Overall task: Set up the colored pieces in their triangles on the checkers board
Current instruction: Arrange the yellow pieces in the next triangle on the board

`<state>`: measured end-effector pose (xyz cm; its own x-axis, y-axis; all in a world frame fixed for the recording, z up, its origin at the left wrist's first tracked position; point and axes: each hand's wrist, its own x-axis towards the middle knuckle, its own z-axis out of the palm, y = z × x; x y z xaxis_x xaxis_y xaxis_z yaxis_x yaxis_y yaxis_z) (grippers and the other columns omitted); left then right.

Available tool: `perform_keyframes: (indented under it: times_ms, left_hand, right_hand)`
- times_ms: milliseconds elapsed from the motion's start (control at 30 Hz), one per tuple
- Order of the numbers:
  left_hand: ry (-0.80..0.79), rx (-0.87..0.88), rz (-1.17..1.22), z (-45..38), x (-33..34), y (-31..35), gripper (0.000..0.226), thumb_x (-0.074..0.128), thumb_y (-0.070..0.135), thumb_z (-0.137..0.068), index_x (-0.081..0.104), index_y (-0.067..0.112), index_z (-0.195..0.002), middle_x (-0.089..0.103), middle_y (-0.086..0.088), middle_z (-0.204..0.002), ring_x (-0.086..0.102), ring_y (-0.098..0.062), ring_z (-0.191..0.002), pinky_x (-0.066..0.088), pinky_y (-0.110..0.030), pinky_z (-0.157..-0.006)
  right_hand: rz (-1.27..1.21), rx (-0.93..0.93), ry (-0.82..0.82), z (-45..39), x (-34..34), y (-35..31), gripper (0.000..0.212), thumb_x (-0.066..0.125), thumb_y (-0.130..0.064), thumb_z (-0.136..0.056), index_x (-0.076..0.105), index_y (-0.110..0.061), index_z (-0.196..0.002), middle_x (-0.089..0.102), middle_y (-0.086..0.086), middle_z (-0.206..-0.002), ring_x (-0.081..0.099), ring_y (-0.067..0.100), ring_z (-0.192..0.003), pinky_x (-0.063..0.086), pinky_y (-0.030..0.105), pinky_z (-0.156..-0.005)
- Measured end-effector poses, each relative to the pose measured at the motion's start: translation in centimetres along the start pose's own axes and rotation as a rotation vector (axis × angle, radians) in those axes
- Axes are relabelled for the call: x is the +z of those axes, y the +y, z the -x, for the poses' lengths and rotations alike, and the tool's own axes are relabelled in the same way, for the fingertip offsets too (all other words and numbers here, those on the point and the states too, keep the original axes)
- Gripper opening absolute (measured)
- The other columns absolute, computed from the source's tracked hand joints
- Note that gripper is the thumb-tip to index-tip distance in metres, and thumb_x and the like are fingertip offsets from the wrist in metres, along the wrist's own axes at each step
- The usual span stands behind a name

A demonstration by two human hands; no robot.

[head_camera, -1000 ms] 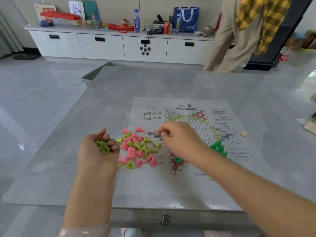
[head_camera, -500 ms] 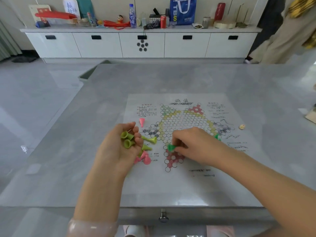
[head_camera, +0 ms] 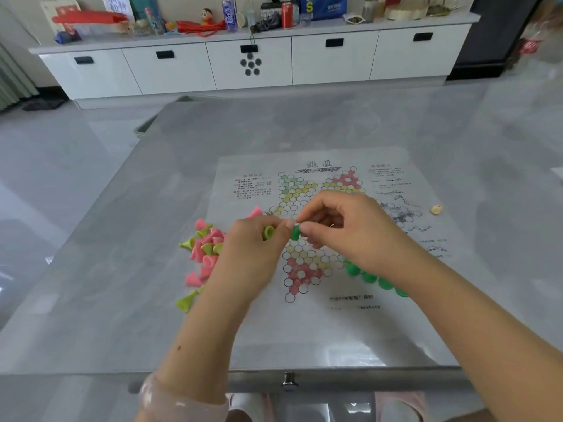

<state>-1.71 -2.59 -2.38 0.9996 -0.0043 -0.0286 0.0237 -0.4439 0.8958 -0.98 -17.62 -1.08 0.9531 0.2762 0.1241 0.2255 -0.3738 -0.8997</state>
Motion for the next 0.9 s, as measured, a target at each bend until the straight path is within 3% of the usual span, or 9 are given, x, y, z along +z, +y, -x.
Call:
perform_keyframes:
  times_ms: [300,367,400,433,533,600,633,667,900]
  left_hand:
    - [-0.077,-0.026,0.153,0.4,0.8,0.8,0.035,0.050,0.031,-0.091,0.063,0.019,-0.060,0.024,0.006,-0.052,0.020,-0.012,-0.046,0.018,-0.027,-0.048]
    - [-0.059,-0.019,0.111,0.6,0.9,1.1,0.030,0.051,0.032,-0.090,0.066,0.017,-0.070,0.024,0.017,-0.049,0.024,-0.012,-0.041,0.028,-0.027,-0.046]
    - [-0.043,-0.020,0.088,0.7,0.9,1.4,0.024,0.050,0.032,-0.091,0.069,0.021,-0.079,0.050,0.006,-0.041,0.036,-0.014,-0.040,0.043,-0.035,-0.050]
    - [-0.015,-0.030,0.071,0.8,0.8,1.7,0.022,0.050,0.032,-0.091,0.070,0.024,-0.089,0.061,0.018,-0.073,0.045,-0.019,-0.049,0.051,-0.045,-0.067]
    - [0.101,-0.077,0.105,0.6,0.4,1.6,0.021,0.049,0.028,-0.091,0.070,0.026,-0.094,0.052,0.023,-0.082,0.044,-0.003,-0.091,0.045,-0.053,-0.089]
    - [0.148,-0.110,0.144,0.4,0.1,1.1,0.021,0.049,0.027,-0.091,0.070,0.030,-0.086,0.055,0.013,-0.086,0.049,-0.014,-0.089,0.051,-0.046,-0.071]
    - [0.159,-0.122,0.156,0.3,-0.1,0.9,0.023,0.049,0.028,-0.091,0.070,0.031,-0.083,0.059,0.006,-0.055,0.052,-0.016,-0.055,0.047,-0.036,-0.057]
    - [0.166,-0.135,0.161,0.3,-0.3,0.8,0.023,0.049,0.029,-0.091,0.070,0.031,-0.081,0.032,0.021,-0.046,0.023,-0.004,-0.054,0.039,-0.028,-0.051]
    - [0.184,-0.126,0.183,0.4,-0.7,0.4,0.024,0.048,0.028,-0.091,0.070,0.031,-0.082,0.042,0.017,-0.037,0.024,-0.014,-0.046,0.035,-0.030,-0.051]
  right_hand:
    - [-0.245,0.055,-0.036,0.4,-1.5,0.3,0.013,0.061,-0.006,-0.083,0.067,-0.017,-0.081,0.068,-0.007,-0.065,0.063,0.003,-0.062,0.049,0.012,-0.059]
    - [-0.164,0.037,-0.043,0.5,-1.9,0.2,0.011,0.064,-0.010,-0.082,0.067,-0.021,-0.079,0.069,-0.010,-0.070,0.061,-0.002,-0.065,0.049,0.011,-0.061]
    - [-0.092,0.026,-0.034,0.5,-2.3,0.2,0.010,0.065,-0.014,-0.081,0.068,-0.023,-0.079,0.068,-0.011,-0.074,0.060,-0.004,-0.067,0.048,0.009,-0.062]
    - [0.012,0.018,-0.023,0.5,-2.7,0.4,0.008,0.065,-0.018,-0.080,0.068,-0.025,-0.079,0.067,-0.011,-0.077,0.058,-0.006,-0.070,0.046,0.007,-0.063]
    - [0.366,0.025,-0.053,0.9,-3.7,1.1,0.006,0.064,-0.027,-0.080,0.066,-0.033,-0.079,0.055,-0.014,-0.085,0.050,-0.005,-0.079,0.039,0.011,-0.068]
    - [0.456,0.039,-0.107,1.3,-3.8,1.5,0.006,0.064,-0.030,-0.079,0.065,-0.035,-0.078,0.050,-0.016,-0.092,0.044,-0.004,-0.087,0.034,0.016,-0.073]
    - [0.478,0.045,-0.131,1.5,-3.7,1.7,0.006,0.065,-0.030,-0.079,0.065,-0.036,-0.077,0.049,-0.018,-0.094,0.043,-0.002,-0.090,0.032,0.017,-0.075]
    - [0.498,0.051,-0.147,1.6,-3.5,1.8,0.006,0.065,-0.030,-0.079,0.064,-0.035,-0.077,0.047,-0.020,-0.095,0.041,0.000,-0.094,0.031,0.018,-0.077]
    - [0.609,0.078,-0.147,1.7,-3.2,2.3,0.006,0.065,-0.030,-0.080,0.062,-0.034,-0.076,0.045,-0.015,-0.099,0.035,0.008,-0.104,0.027,0.029,-0.095]
